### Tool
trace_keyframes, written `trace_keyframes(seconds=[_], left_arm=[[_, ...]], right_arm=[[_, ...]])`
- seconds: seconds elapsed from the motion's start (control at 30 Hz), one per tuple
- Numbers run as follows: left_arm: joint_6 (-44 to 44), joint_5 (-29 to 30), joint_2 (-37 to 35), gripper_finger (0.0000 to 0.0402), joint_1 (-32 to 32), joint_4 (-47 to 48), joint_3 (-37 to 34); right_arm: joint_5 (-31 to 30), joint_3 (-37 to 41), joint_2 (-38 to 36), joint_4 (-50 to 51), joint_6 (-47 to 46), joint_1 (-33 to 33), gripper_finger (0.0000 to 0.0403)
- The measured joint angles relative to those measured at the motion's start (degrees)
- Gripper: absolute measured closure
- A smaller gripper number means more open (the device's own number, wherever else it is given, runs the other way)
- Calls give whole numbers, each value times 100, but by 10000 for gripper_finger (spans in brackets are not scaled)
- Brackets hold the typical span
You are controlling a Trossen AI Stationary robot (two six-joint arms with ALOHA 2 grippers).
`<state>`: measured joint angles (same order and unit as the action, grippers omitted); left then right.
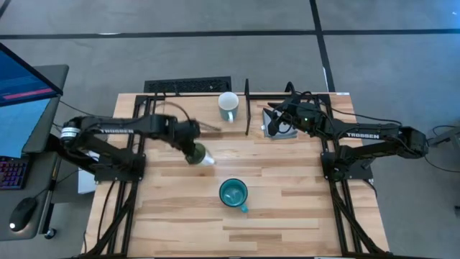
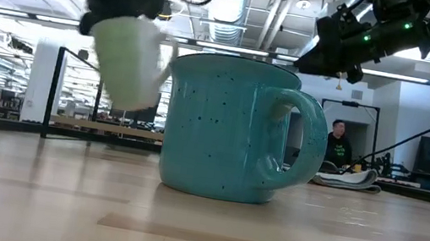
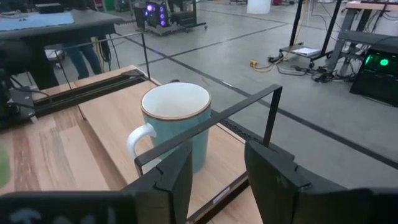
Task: Stack small to large cups/mugs on shelf
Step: Put the green mug on the shelf
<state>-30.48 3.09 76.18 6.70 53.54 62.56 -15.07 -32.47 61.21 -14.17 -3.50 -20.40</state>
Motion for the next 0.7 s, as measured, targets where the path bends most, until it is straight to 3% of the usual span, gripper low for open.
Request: trace_keyframes(seconds=[0.2, 0.37, 0.5, 0.7], left_arm=[[1310, -175, -4, 399, 988, 358, 776], [2398, -701, -7, 399, 1864, 499, 1196], [3393, -1077, -7, 399, 2476, 441, 1333], [4659, -1163, 36, 399, 3096, 155, 1355]], right_arm=[[-276, 2, -1, 45, 1, 0, 236], [-450, 2, 0, 41, -115, -2, 236], [-451, 2, 0, 41, -114, 0, 236], [-452, 2, -1, 29, -131, 0, 236]])
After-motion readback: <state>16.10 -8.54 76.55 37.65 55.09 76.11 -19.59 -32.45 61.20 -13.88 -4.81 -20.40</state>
